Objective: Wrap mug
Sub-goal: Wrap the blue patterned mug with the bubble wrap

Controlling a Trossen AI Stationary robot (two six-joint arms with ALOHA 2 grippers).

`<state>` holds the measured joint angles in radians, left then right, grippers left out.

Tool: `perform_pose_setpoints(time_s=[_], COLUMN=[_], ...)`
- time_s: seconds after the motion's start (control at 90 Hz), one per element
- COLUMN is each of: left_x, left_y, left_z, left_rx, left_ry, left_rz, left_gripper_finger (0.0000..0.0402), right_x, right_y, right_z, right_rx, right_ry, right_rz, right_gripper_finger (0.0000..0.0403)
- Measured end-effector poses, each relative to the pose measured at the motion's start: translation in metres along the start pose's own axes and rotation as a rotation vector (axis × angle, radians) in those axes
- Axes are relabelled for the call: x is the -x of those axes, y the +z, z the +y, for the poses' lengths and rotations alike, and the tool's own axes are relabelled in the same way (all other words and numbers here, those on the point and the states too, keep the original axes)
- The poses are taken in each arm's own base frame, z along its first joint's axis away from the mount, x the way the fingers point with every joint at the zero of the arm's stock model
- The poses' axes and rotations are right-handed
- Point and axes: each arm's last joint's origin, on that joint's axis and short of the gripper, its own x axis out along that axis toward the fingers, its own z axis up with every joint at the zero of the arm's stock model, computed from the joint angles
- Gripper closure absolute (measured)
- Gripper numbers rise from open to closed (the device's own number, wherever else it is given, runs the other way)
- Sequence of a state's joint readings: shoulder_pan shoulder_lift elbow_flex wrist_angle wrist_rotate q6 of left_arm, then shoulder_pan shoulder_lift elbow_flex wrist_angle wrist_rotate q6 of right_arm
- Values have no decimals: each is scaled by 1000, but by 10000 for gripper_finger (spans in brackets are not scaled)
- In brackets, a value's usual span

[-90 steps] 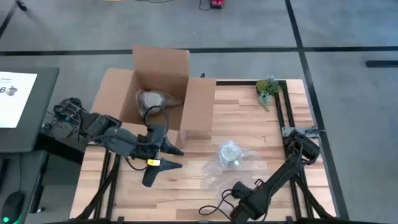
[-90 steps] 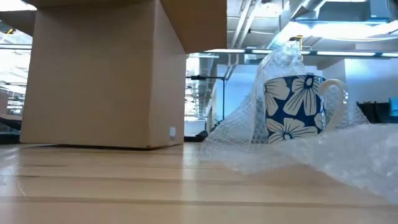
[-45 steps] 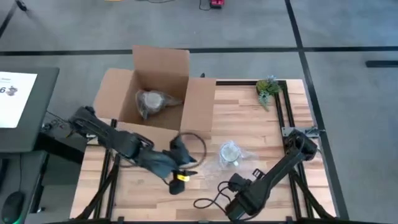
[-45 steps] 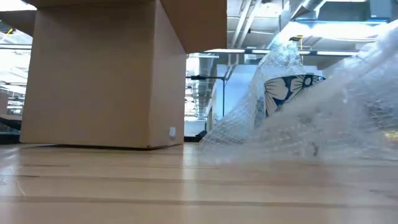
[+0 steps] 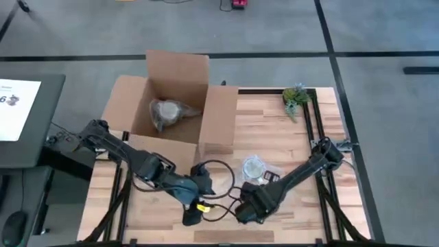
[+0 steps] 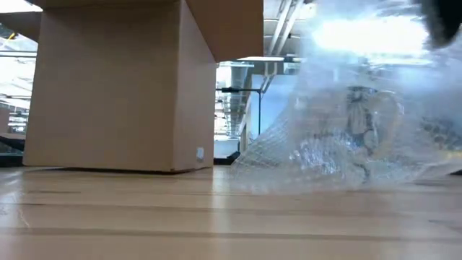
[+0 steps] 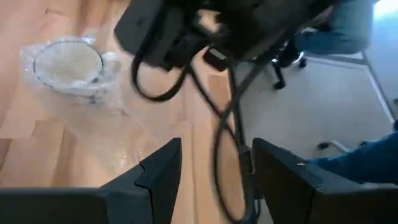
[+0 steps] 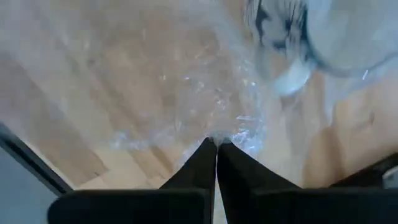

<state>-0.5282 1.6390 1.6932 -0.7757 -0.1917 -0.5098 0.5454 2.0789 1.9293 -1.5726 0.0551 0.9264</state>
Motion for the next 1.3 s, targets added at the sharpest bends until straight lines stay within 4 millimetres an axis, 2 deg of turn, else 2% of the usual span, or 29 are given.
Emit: perform_pose_setpoints(time_s=[0.211, 0.433, 0.856, 1.3], left_x=[4, 4, 5, 6], left_y=[1, -2, 2, 3], left_z=[1, 1, -5, -13], left_rx=[3, 23, 42, 38], left_ry=[-1, -15, -155, -257], left_rz=[-6, 27, 38, 35], left_gripper_finger=[226, 226, 226, 226], right_x=[-2, -2, 39, 19], right_y=[22, 31, 27, 55], right_z=[-18, -26, -64, -82], right_rx=[73, 70, -78, -179], right_ry=[5, 30, 74, -8], right_rz=[11, 35, -103, -212], right_gripper_finger=[403, 403, 403, 402])
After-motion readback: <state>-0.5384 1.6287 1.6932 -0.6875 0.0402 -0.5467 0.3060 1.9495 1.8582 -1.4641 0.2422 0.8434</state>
